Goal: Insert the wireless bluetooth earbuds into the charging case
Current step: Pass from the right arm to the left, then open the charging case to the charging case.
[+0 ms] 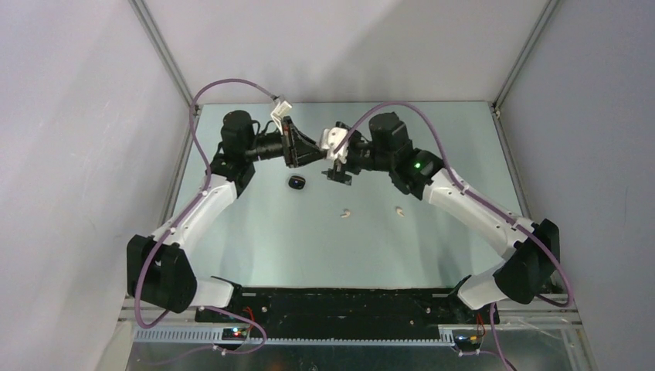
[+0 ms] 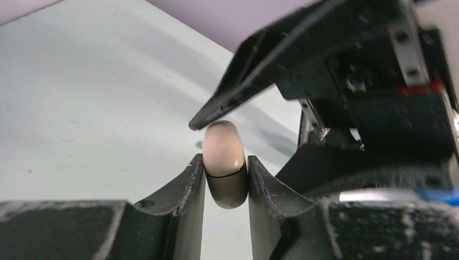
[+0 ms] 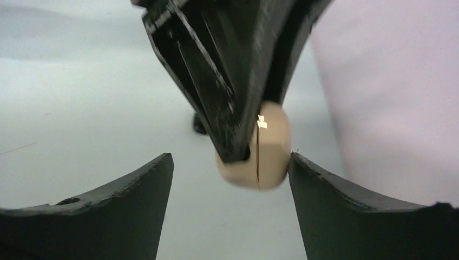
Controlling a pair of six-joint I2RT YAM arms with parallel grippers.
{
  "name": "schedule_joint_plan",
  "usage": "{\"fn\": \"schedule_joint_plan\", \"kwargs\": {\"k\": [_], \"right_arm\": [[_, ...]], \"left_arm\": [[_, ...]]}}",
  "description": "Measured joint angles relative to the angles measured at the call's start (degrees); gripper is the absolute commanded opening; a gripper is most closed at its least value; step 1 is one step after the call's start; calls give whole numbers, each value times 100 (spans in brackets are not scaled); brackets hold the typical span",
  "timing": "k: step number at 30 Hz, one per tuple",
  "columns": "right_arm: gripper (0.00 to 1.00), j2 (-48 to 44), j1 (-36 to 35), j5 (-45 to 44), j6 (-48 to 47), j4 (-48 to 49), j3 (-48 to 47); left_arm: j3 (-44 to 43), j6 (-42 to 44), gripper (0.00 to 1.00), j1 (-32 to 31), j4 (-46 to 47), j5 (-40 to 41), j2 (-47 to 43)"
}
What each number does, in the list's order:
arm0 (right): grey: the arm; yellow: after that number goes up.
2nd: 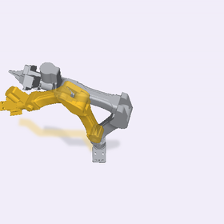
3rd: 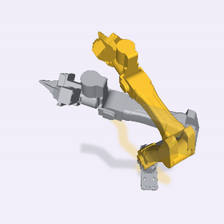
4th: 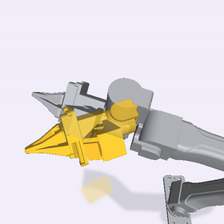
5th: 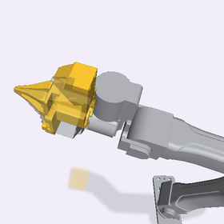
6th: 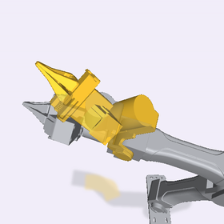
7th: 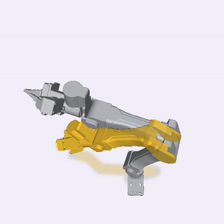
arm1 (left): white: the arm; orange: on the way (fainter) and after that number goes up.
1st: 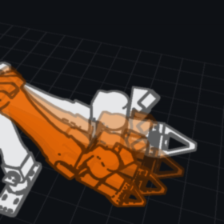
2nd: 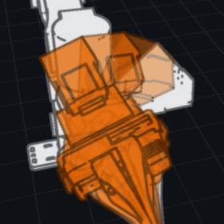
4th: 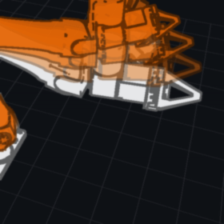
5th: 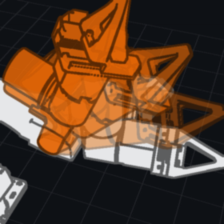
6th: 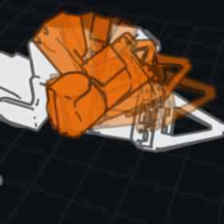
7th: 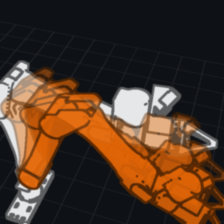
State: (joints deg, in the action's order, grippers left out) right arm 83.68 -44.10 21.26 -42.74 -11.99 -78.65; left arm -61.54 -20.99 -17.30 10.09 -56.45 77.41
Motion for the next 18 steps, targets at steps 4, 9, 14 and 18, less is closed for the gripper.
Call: {"fn": "schedule_joint_plan", "kwargs": {"k": [4,9,14,18], "right_arm": [[82,0,645,1082,581,-953,-374],[74,136,1185,2068,990,-1978,-1290],[69,380,1191,2675,1298,-2251,-1561],[66,756,1119,2844,1471,-2358,-1676]], "left_arm": [[2,608,0,2,4,-205,-15],[90,1497,0,0,9,-431,-201],[291,2389,0,0,7,-610,-496],[380,2870,0,0,7,-697,-647]]}}
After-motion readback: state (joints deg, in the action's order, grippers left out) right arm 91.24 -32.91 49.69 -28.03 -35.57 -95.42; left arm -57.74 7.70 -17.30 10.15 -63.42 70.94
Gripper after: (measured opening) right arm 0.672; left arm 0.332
